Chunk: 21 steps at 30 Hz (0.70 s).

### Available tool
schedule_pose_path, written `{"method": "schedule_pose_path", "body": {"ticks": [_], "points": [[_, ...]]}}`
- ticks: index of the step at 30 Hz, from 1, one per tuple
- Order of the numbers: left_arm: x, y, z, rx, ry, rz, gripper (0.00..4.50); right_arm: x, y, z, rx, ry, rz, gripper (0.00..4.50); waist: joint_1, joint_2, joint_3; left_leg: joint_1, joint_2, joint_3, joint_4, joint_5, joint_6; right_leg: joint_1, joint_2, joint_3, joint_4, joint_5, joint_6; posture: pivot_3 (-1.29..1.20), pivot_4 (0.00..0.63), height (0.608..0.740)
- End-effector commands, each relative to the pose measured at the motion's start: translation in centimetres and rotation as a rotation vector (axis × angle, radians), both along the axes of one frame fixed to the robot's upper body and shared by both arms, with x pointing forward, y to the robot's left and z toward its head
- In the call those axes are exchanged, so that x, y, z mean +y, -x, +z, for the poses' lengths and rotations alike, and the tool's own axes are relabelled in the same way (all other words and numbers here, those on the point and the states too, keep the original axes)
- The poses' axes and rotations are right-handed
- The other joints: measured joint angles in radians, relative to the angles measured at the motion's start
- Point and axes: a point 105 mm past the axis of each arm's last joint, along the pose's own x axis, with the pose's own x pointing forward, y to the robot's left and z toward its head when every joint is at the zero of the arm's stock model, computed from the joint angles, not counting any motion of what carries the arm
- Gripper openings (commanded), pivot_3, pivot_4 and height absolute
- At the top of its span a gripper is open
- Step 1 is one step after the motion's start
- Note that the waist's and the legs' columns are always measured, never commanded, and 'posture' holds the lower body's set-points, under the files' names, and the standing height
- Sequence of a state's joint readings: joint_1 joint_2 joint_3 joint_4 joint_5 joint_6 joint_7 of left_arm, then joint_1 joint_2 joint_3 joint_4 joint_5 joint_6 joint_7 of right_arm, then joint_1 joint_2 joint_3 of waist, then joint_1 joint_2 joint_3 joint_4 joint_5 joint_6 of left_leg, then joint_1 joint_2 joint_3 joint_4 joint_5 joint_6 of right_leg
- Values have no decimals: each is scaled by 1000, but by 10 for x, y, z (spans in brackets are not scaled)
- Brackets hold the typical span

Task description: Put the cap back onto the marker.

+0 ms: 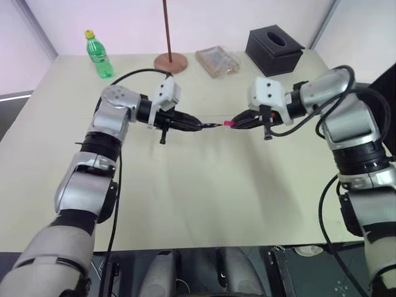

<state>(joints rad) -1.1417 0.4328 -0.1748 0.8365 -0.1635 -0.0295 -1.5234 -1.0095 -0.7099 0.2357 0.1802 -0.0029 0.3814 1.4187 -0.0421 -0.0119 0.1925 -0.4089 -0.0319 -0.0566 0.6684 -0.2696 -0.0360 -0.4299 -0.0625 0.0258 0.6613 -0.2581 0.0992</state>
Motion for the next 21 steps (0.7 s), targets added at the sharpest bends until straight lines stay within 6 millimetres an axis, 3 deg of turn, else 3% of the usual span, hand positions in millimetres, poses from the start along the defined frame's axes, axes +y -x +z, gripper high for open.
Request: {"method": "schedule_pose_path", "body": {"ticks": [1, 21], "points": [[0, -2, 16, -61, 14, -2, 0, 2, 5, 9, -33, -5, 22, 31, 0, 0, 0, 0, 0, 0, 0, 0, 0, 0, 0, 0, 0, 0, 0, 0, 150, 740], [-1, -1, 18, -68, 18, -5, 0, 5, 5, 0, -3, -15, 19, 31, 0, 0, 0, 0, 0, 0, 0, 0, 0, 0, 0, 0, 0, 0, 0, 0, 150, 740]]}}
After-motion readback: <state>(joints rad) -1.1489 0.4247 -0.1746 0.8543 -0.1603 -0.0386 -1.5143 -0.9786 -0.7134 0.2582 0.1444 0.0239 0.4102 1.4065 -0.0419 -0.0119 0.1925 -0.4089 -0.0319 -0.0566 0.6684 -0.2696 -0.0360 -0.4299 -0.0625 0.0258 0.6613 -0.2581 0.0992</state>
